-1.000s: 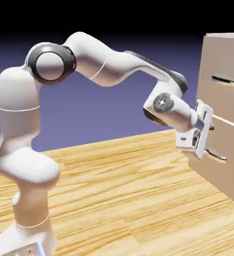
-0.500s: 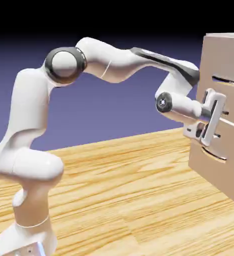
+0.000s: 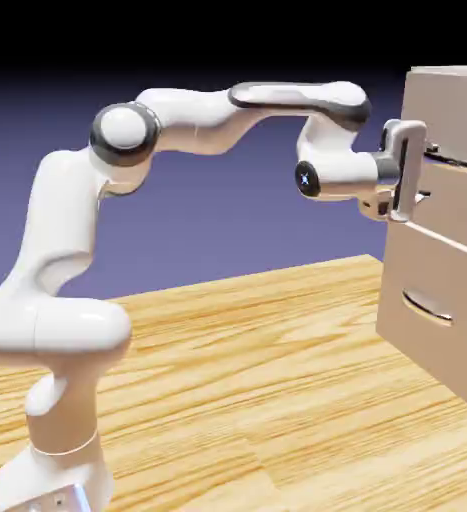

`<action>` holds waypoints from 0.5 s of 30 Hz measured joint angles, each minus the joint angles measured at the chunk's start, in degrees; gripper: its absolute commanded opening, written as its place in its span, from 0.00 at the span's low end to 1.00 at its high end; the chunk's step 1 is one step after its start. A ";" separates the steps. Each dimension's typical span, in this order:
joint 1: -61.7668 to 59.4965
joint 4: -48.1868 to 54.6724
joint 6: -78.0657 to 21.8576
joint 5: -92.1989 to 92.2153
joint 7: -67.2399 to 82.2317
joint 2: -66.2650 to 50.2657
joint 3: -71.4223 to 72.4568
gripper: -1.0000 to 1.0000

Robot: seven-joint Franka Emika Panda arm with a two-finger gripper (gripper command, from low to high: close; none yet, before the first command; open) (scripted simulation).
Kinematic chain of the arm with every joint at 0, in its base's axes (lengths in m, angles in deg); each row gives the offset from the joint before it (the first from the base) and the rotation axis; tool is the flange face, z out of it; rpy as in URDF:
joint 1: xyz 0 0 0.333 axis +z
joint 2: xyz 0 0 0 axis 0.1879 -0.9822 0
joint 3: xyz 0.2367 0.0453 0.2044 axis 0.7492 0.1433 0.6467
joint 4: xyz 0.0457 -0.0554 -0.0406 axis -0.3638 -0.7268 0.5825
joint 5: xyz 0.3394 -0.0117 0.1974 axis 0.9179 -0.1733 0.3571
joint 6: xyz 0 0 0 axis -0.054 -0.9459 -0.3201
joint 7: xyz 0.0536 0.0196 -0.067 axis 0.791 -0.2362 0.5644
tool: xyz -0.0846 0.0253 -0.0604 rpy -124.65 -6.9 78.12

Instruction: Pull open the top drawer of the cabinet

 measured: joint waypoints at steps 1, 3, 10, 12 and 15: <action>-1.88 2.07 0.56 -0.76 -1.16 -0.86 1.32 0.50; -5.66 6.22 1.69 -2.28 -3.49 -2.58 3.97 0.50; -13.66 15.01 4.08 -5.50 -8.42 -6.21 9.57 0.00; -10.15 10.87 2.77 -3.98 -6.46 -4.69 7.00 0.00; -4.45 4.64 1.00 -1.95 -3.54 -2.40 2.86 0.00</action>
